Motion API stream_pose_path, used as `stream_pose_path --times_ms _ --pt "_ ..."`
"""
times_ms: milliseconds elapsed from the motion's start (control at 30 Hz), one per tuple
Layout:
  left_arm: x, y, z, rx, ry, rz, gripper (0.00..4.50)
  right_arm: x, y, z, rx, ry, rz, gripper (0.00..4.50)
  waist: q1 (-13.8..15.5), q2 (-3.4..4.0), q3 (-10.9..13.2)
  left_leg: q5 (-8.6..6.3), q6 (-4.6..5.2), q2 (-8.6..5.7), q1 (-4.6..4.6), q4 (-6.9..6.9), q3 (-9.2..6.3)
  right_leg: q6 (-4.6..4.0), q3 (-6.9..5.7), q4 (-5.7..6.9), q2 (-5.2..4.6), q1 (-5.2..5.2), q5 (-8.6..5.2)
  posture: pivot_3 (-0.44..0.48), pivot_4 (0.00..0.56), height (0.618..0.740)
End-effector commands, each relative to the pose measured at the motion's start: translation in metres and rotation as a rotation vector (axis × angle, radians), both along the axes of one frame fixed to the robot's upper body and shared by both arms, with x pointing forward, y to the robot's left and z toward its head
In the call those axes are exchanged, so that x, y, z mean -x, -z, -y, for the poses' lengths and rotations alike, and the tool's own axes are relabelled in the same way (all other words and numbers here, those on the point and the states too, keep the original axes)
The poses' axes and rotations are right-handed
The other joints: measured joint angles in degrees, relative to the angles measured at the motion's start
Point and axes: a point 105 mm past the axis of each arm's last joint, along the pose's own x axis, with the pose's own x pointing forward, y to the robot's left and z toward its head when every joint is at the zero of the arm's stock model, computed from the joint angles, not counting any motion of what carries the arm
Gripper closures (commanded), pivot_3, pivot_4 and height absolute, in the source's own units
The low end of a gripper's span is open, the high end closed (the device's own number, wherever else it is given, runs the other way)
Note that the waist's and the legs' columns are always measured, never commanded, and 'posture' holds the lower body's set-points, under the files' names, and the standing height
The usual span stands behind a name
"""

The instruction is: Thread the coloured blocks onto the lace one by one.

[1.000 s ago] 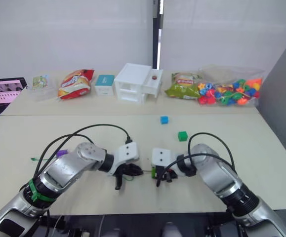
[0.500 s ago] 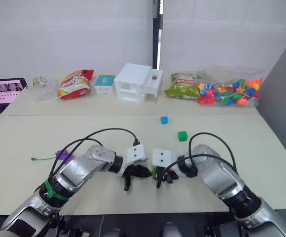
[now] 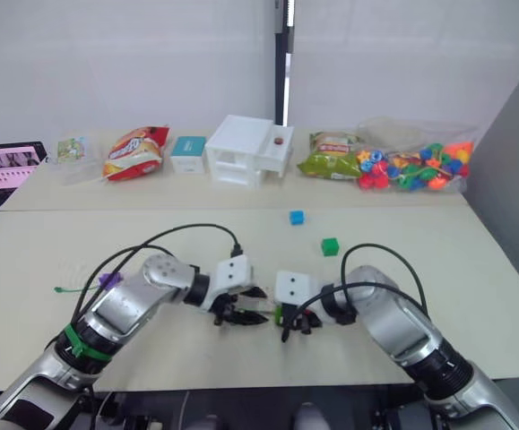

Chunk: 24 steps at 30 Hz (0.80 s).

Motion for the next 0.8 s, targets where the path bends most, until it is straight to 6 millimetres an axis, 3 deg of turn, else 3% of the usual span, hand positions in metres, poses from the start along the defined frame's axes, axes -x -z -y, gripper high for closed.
stream_pose_path --times_ms 33,267,467,733,800 --pt "0.000 -0.008 -0.017 0.029 -0.016 0.040 1.94 0.003 0.003 0.001 -0.005 0.008 -0.024 3.13 -0.04 0.00 0.00 0.00 0.00 0.00 -0.01 0.00 0.00 0.00 0.00 0.00 0.00 0.00 0.00 0.000 0.150 0.740" --pt "0.004 0.016 -0.024 0.006 -0.043 0.043 1.94 0.001 0.001 0.004 -0.006 0.023 -0.017 3.13 -0.03 -0.04 -0.03 0.00 0.00 0.00 0.07 -0.02 0.00 0.00 0.00 0.00 0.00 0.05 0.00 0.000 0.150 0.740" --pt "0.001 0.018 -0.013 0.045 -0.057 0.044 1.94 0.002 0.001 0.005 -0.005 0.027 -0.020 3.13 0.06 -0.06 -0.05 0.00 0.00 0.00 0.07 0.00 0.00 0.00 0.00 0.00 0.00 0.08 0.00 0.000 0.150 0.740" --pt "-0.001 0.020 -0.011 0.049 -0.053 0.041 4.43 0.005 0.003 0.005 -0.004 0.028 -0.031 3.13 0.12 -0.06 -0.05 0.00 0.00 -0.01 0.07 0.00 0.00 0.00 0.00 0.01 -0.01 0.07 0.00 0.000 0.150 0.740" --pt "-0.001 0.021 -0.010 0.047 -0.052 0.043 4.47 0.006 0.004 0.004 -0.006 0.027 -0.034 3.13 0.12 -0.06 -0.05 0.00 0.00 -0.01 0.07 0.00 0.00 0.00 0.00 0.01 -0.01 0.07 0.00 0.000 0.150 0.740"
